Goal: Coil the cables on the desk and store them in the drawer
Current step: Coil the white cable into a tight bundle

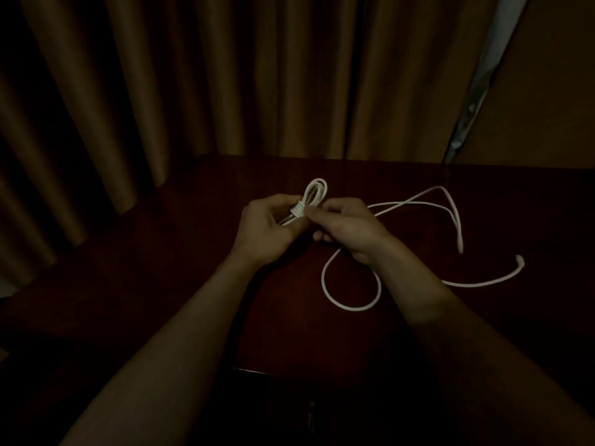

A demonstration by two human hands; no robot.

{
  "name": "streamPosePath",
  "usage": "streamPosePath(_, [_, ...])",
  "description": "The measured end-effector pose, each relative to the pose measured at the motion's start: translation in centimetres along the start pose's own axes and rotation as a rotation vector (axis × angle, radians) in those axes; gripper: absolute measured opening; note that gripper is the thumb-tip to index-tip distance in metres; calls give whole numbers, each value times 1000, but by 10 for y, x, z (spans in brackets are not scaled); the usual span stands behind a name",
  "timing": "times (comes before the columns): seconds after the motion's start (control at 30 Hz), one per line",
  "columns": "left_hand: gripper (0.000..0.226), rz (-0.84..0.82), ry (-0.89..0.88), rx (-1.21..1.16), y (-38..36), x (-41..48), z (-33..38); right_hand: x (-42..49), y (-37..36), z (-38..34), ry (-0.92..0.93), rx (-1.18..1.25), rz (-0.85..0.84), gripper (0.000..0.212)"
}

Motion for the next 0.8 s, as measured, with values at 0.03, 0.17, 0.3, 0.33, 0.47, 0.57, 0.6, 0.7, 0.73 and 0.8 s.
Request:
streamPosePath(0.03, [31,5,1,11,1,-1,1,-1,0,-1,5,14,-14,20])
streamPosePath(0.17, [33,13,8,61,2,-2,-1,-2,-4,1,38,46,48,29])
streamPosePath(0.3, [40,-46,5,43,1,-1,-4,-1,-7,4,65,-35,64,37])
streamPosePath(0.33, [43,-75,0,34,0,-1,-3,-2,-5,3,69,-37,48,34])
streamPosePath(0.47, [44,-210,-3,-30,-3,0,1,-2,2,3,76,31,0,14])
streamPosePath(0.57, [39,-244,-17,-57,-3,0,1,0,3,5,74,30,-8,11])
streamPosePath(0.6, [39,-236,-21,-62,-4,0,1,0,3,5,74,22,-10,11])
streamPosePath(0.7, [38,-198,-16,-66,-3,-1,0,1,0,6,80,0,-4,12])
streamPosePath(0.73, [37,-179,-20,-52,-3,-1,0,2,0,5,76,-6,0,13])
streamPosePath(0.8, [36,-129,-12,-24,-3,-1,-1,2,1,5,48,-28,16,17])
Point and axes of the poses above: each hand's wrist, its own x-axis towards the middle knuckle, its own y-axis out of the back of the hand, z = x × y, the point moved 2 cm from there along x, towards the middle knuckle, and after that the axes turned 3 degrees about -z, right-handed, at the moved point
